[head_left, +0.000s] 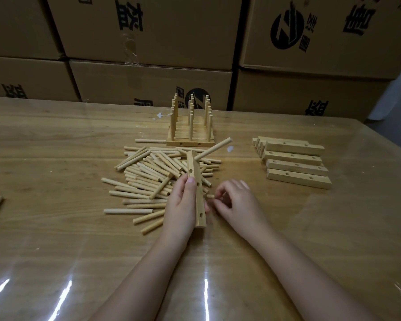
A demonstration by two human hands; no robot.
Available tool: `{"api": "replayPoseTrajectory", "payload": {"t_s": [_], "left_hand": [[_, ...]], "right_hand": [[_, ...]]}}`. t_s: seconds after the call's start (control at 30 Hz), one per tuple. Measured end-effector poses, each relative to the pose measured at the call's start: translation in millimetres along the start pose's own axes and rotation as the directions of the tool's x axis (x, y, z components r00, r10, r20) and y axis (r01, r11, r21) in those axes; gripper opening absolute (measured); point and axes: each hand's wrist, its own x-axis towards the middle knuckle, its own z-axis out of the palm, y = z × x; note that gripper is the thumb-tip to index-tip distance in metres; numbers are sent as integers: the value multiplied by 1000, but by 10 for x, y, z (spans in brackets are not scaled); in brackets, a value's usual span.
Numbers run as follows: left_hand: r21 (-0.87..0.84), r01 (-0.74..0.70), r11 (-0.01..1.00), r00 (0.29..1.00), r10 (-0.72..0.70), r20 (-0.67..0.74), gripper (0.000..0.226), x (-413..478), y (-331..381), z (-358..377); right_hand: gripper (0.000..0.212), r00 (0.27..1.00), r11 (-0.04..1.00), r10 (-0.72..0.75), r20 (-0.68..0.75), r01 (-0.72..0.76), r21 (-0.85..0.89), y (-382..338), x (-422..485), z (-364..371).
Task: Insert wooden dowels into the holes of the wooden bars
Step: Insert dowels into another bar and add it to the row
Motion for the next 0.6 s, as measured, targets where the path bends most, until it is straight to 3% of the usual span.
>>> {"api": "replayPoseTrajectory", "payload": {"t_s": [0.1,0.17,0.3,0.43,0.6], "left_hand": [[11,11,1000,1000,-11,5,21,3,-7,-3],[17,18,1000,1000,-18,1,21,3,-9,-2],[18,19,1000,1000,-19,-1,22,9,-6,4],[24,31,999,1000,-31,3,23,5,-1,-4],[37,35,999,999,-35,7,21,0,1,-2]], "right_hand": [[18,981,964,182,-70,-164,207,47,19,-2],[17,940,879,324,-103,-259,401,79,37,-20],[15,850,690,497,-173,-266,673,138,62,-88],[16,808,648,518,-281,-156,746,136,64,-135],[18,823,675,459,-334,-79,733,101,52,-132]]}}
